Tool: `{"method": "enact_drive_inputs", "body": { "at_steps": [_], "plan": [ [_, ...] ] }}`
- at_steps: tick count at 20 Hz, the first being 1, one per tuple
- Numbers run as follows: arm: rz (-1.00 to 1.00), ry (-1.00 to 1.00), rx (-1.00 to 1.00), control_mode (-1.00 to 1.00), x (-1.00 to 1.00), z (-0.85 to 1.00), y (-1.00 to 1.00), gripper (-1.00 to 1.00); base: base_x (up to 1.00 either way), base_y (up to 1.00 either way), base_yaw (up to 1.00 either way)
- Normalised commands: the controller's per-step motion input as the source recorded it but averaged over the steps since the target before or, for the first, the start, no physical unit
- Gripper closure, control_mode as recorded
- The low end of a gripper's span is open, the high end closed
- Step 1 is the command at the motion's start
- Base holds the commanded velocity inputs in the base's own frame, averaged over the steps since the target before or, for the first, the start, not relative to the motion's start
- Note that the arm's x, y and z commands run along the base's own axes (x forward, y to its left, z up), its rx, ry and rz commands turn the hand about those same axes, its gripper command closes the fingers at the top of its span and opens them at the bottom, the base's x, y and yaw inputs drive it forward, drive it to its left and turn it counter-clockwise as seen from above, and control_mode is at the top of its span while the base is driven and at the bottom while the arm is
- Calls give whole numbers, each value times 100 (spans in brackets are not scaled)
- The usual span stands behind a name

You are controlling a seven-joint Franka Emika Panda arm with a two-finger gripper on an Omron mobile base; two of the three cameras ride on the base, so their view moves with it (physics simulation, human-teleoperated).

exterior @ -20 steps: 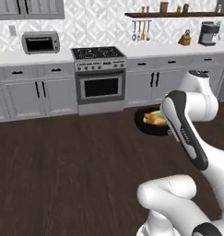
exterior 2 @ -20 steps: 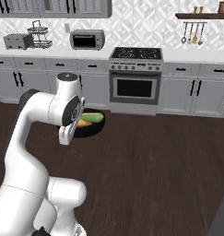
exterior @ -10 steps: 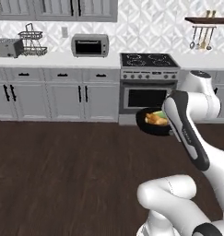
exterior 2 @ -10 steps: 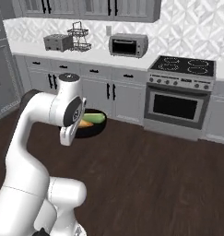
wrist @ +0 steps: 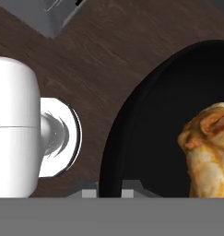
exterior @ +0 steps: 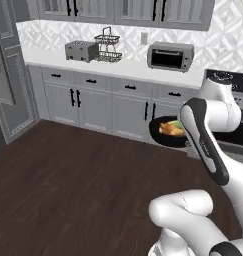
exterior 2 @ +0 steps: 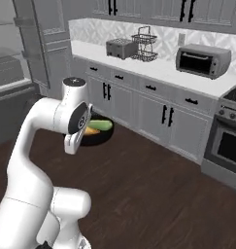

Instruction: Pick the chicken drumstick and corn from their plates and place them in the bowl. Then put the bowl in the fridge.

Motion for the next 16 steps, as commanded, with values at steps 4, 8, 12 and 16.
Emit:
{"method": "enact_drive_inputs", "body": {
  "at_steps": [4, 8, 12, 16],
  "plan": [
    [0, 0, 0, 100, 0, 0, 0, 100, 100, -1, 71],
    [0, 0, 0, 100, 0, 0, 0, 100, 100, -1, 72],
    [0, 0, 0, 100, 0, 0, 0, 100, 100, -3, 71],
    [0, 0, 0, 100, 0, 0, 0, 100, 100, -8, 67]
  ]
}}
